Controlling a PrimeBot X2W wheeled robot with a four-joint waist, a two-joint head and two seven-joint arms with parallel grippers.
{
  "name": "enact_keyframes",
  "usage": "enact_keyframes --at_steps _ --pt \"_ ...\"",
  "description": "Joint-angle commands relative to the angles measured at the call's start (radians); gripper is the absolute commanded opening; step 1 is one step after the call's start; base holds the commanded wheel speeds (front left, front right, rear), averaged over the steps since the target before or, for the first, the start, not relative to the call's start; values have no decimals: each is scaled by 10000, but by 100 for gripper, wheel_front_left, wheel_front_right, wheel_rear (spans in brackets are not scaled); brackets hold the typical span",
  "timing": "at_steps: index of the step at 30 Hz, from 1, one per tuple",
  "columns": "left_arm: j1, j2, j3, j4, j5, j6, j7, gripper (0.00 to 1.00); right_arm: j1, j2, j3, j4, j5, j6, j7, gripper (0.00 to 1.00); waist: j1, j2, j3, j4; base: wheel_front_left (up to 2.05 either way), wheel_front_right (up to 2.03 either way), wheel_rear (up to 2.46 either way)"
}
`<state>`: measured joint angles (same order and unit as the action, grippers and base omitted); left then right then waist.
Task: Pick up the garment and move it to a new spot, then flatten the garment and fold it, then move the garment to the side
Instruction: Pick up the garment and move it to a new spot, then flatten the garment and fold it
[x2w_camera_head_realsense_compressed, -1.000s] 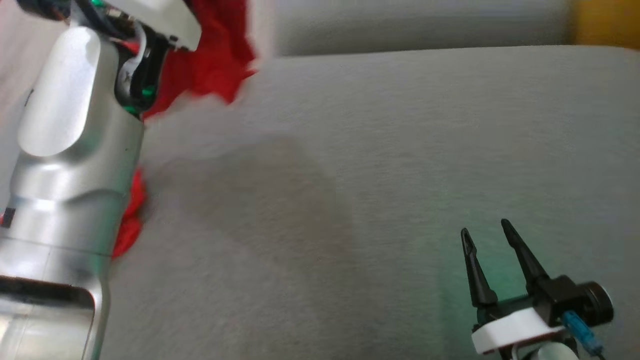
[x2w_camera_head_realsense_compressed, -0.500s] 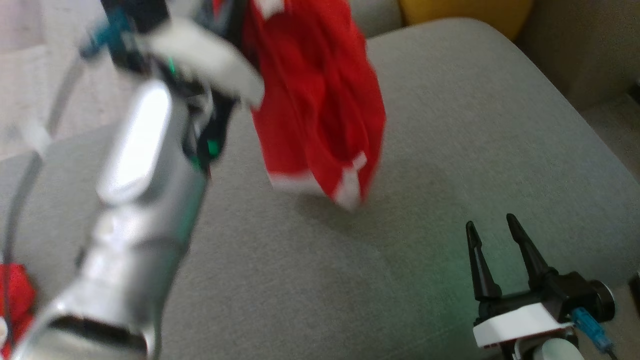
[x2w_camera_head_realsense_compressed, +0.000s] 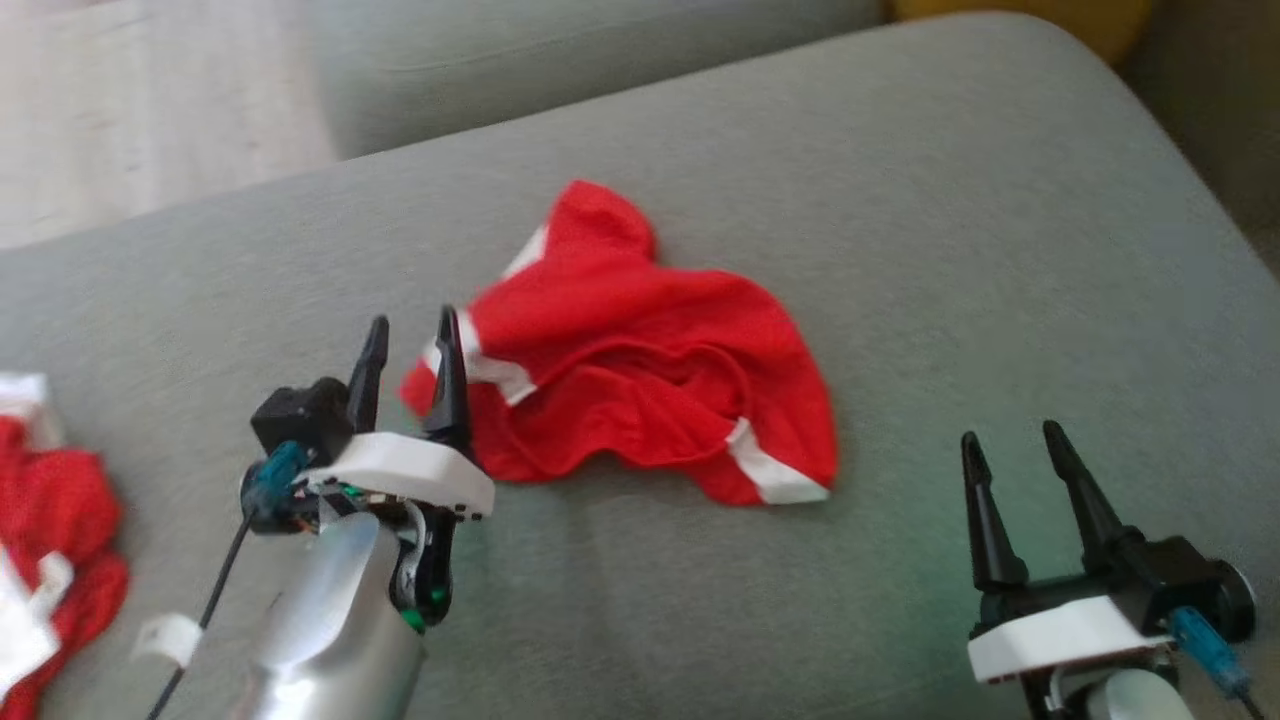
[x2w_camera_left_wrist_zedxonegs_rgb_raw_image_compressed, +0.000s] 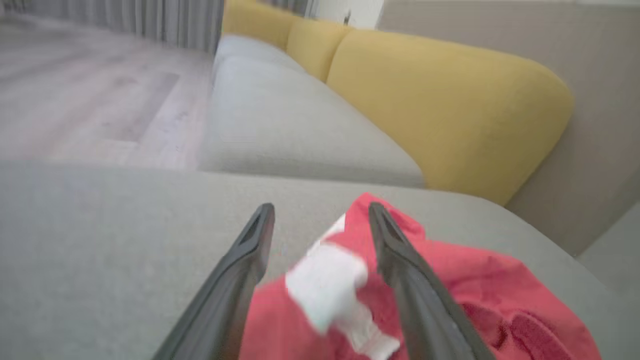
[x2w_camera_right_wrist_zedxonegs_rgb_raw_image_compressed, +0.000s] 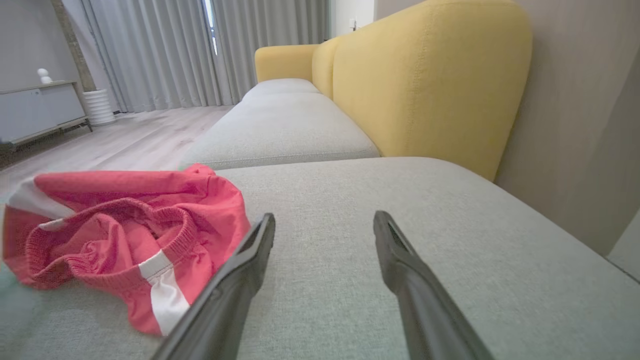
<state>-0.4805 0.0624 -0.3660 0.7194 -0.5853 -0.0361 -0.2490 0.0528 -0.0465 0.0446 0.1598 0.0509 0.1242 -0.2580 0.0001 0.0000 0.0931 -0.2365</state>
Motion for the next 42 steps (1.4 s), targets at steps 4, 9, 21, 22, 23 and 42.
enact_keyframes --at_steps 4,9,21,22,23,42 --pt "1264 -50 1070 -2195 1333 595 -123 100 93 -38 10 -119 -37 65 -38 100 -1 0 -714 1517 0 0 0" --pt "3077 -111 1417 -4234 2636 1089 -125 100 307 -38 -80 -56 43 65 -38 100 -1 0 -1072 2484 0 0 0" --pt "5480 -120 1406 -6702 4157 1459 -127 100 839 -38 3 -296 356 65 -38 100 -1 0 -1571 3472 0 0 0" --pt "5554 -120 1378 -6752 4220 1470 -127 100 895 -38 -4 -314 352 65 -38 100 -1 0 -1584 3496 0 0 0" --pt "5619 -120 1334 -6742 4322 1459 -127 100 953 -38 -7 -318 360 65 -38 100 -1 0 -1598 3516 0 0 0" --pt "5771 -121 1361 -6236 4986 1177 -127 100 1301 -37 52 -245 336 65 -38 100 -1 0 -1824 3241 0 0 0"
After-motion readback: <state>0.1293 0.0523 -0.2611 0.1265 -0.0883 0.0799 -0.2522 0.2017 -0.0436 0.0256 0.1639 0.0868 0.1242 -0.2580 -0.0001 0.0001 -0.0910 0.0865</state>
